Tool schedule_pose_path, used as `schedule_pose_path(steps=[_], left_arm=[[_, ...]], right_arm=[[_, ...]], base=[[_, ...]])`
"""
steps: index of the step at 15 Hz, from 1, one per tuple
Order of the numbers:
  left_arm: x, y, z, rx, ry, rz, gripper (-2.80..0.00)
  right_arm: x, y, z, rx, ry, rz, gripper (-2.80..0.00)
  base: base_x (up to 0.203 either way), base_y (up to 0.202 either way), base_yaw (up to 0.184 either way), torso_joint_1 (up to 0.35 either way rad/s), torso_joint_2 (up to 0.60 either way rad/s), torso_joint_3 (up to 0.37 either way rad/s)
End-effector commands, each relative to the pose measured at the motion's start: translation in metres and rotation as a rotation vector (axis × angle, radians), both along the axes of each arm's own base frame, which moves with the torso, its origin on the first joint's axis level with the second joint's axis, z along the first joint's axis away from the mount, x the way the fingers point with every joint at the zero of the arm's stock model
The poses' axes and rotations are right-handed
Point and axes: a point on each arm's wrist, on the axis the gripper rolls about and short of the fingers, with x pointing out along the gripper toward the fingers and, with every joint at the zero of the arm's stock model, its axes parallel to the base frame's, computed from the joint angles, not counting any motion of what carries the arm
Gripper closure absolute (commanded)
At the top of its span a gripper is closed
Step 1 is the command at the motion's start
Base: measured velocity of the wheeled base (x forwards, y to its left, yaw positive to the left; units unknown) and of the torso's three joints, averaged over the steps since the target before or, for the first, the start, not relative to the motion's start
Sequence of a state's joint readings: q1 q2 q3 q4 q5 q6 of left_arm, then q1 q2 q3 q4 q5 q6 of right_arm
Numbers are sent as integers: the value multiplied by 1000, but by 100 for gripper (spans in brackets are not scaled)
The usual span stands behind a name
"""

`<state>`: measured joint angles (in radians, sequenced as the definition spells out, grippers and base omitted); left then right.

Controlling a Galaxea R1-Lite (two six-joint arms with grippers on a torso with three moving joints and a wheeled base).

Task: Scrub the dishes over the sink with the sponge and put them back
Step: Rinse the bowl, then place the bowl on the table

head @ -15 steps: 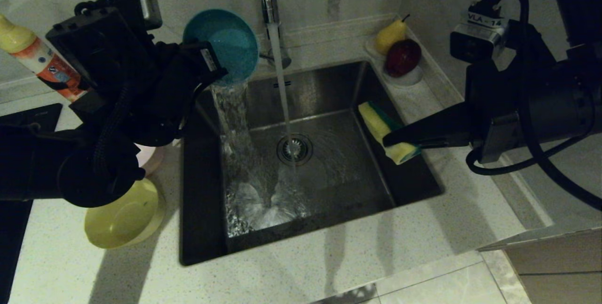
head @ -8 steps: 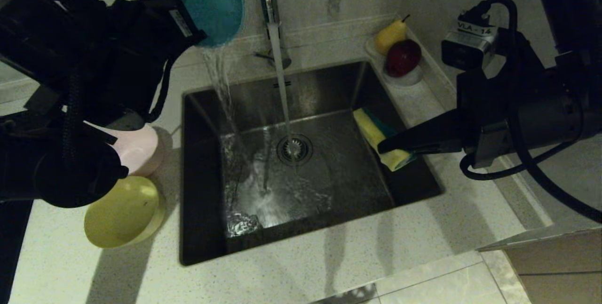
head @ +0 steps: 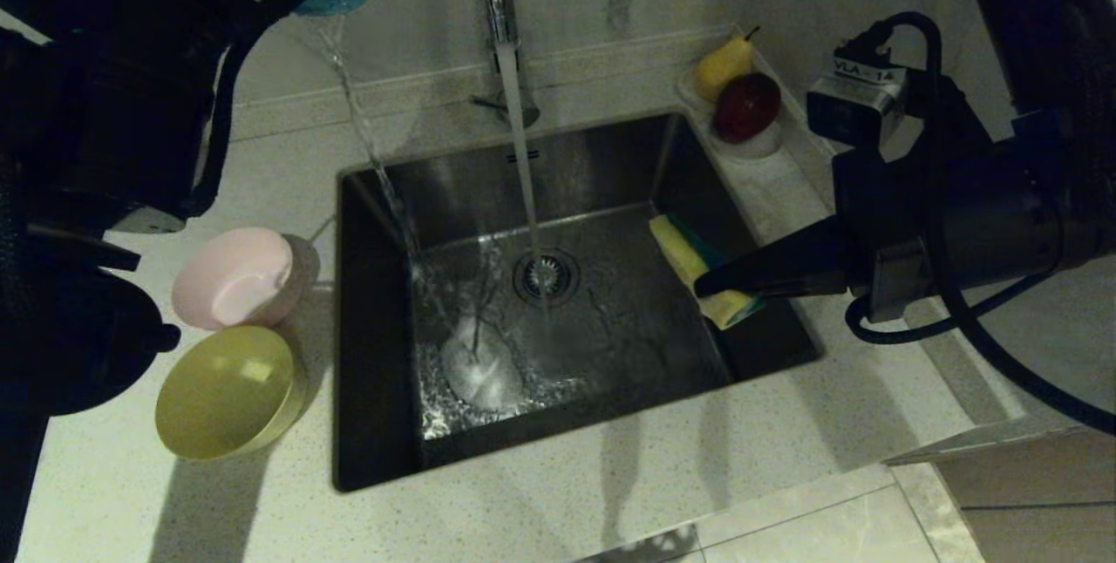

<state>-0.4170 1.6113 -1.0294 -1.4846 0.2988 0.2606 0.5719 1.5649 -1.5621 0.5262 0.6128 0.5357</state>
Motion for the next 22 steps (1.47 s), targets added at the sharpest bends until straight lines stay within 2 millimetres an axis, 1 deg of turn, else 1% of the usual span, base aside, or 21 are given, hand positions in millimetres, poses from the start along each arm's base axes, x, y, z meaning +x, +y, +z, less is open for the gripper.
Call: schedule_pose_path(steps=[1,5,8,11,12,13,15,16,17,19,20,21,22], left_arm=[[-15,7,12,-8,-45,-3,0],[-18,8,14,-9,-44,-8,0],[-14,6,10,-1,25,-10,0],[-6,4,2,16,187,17,0],[-1,3,-5,50,308,29,0],[3,1,-15,95,471,34,0],[0,3,-25,156,752,37,0],[-8,7,-24,158,878,31,0],[-15,12,-15,130,957,20,0],[-29,26,0,18,1134,-22,0],[-34,35,10,-81,1166,-58,0],[-36,49,18,-205,1167,-73,0],[-35,60,22,-274,1161,-56,0]], right_arm=[[3,3,-2,-4,13,7,0],[-1,4,-2,-5,13,14,0],[-2,2,-3,-8,14,11,0],[-4,-1,-1,-3,6,4,0],[-4,-1,-1,-4,6,3,0],[-6,-4,-1,-4,5,0,0],[-9,-6,-7,-16,23,-1,0],[-11,-7,-8,-17,25,-2,0],[-12,-9,-8,-19,26,-5,0],[-10,-15,-11,-22,34,-30,0],[-10,-18,-12,-24,37,-39,0],[-8,-21,-13,-28,32,-51,0],[-7,-23,-14,-32,27,-58,0]], base=[[0,0,0,0,0,0],[0,0,0,0,0,0],[0,0,0,0,0,0],[0,0,0,0,0,0],[0,0,0,0,0,0],[0,0,0,0,0,0],[0,0,0,0,0,0],[0,0,0,0,0,0],[0,0,0,0,0,0],[0,0,0,0,0,0],[0,0,0,0,0,0],[0,0,0,0,0,0],[0,0,0,0,0,0]])
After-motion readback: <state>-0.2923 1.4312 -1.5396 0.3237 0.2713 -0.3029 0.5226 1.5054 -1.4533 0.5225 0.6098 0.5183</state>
